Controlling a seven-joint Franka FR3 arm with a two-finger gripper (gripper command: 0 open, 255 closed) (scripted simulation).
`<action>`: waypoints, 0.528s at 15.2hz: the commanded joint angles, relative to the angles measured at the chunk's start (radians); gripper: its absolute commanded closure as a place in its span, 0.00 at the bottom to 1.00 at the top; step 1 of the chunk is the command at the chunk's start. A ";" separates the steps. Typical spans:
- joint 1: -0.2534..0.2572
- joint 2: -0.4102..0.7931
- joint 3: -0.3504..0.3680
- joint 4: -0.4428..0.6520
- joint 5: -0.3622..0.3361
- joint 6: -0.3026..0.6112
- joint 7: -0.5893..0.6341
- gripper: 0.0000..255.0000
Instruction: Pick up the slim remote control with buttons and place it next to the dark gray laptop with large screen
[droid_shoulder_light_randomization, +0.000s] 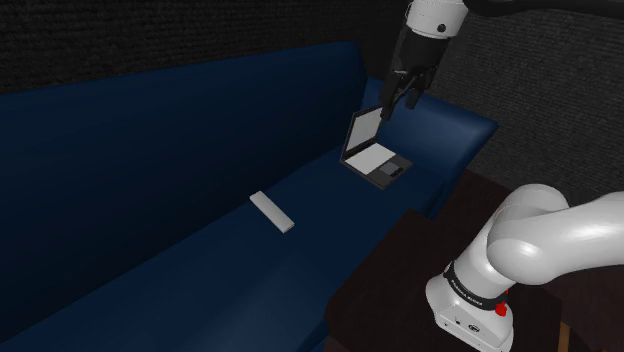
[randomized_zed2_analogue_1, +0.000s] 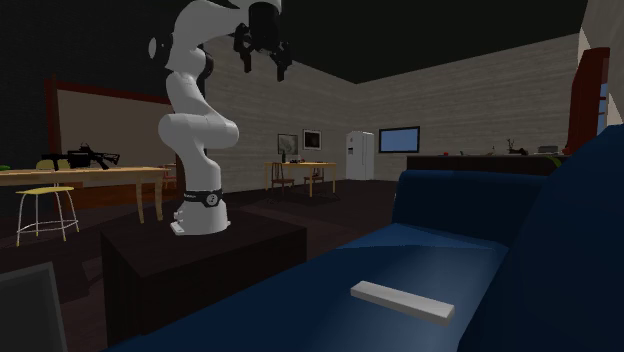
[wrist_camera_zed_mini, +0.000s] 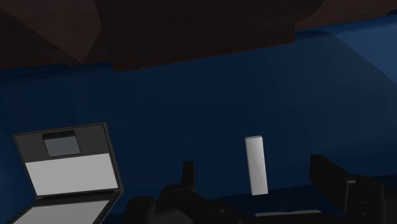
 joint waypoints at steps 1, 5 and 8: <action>0.000 0.000 0.000 0.000 0.000 0.000 0.000 0.00; 0.003 0.061 0.022 -0.076 0.011 0.140 0.023 0.00; 0.004 0.123 0.039 -0.119 0.018 0.247 0.041 0.00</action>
